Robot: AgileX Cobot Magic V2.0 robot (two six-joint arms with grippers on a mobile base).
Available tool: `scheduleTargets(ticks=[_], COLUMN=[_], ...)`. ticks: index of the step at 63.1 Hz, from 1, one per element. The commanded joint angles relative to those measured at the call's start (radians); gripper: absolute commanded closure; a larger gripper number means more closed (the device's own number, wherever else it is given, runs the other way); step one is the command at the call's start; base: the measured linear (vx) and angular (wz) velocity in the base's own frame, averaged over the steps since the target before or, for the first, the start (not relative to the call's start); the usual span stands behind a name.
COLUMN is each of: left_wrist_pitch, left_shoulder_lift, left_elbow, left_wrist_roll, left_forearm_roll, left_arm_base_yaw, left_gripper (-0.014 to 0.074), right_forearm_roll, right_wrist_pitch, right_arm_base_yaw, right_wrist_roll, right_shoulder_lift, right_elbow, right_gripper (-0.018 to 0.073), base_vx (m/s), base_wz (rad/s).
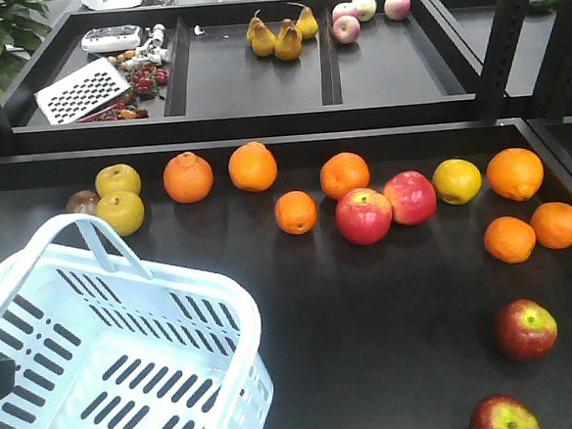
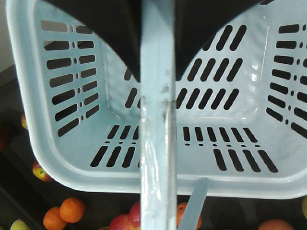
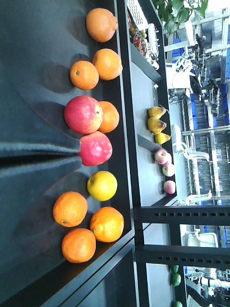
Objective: Pick three apples into basket with both arms
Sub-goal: 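Approach the table of apples and oranges holding the basket, then lower the light-blue basket onto the table with the left gripper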
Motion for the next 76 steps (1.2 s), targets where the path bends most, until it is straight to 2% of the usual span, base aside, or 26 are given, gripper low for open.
scheduleTargets(ticks=[1,36,53,62,66,76], left_wrist_pitch=[-0.094,-0.094,-0.137,-0.233,-0.278,-0.299], left_shoulder_lift=[-0.002,-0.002,0.002,0.04,0.071,0.216], left_elbow=[-0.03,-0.03,-0.03,-0.031,-0.036,-0.094], left_wrist_roll=[0.005,0.005,0.019,0.151,0.23,0.423], left_forearm_roll=[0.012,0.01,0.001,-0.038,-0.085,-0.172], left_arm_base_yaw=[-0.009,-0.009,-0.009,-0.009,-0.009,-0.009], left_gripper=[0.0603,0.0603,0.0603,0.0603,0.0603,0.0603], right_forearm_roll=[-0.012,-0.012,-0.012,-0.012,-0.012,-0.012], right_wrist_pitch=[-0.078,-0.078,-0.078,-0.078,-0.078,-0.078], right_arm_base_yaw=[-0.007,-0.007,-0.007,-0.007,-0.007,-0.007], right_wrist_roll=[-0.004,-0.004,-0.004,-0.004,-0.004,-0.004], right_shoulder_lift=[-0.014,-0.014,-0.014,-0.014,-0.014,-0.014], right_elbow=[0.014,0.014,0.014,0.014,0.014,0.014], right_gripper=[0.0564,0.0564,0.0564,0.0564,0.0564,0.0564], base_vx=[0.0,0.0,0.0,0.0,0.0,0.0], base_wz=[0.0,0.0,0.0,0.0,0.0,0.0])
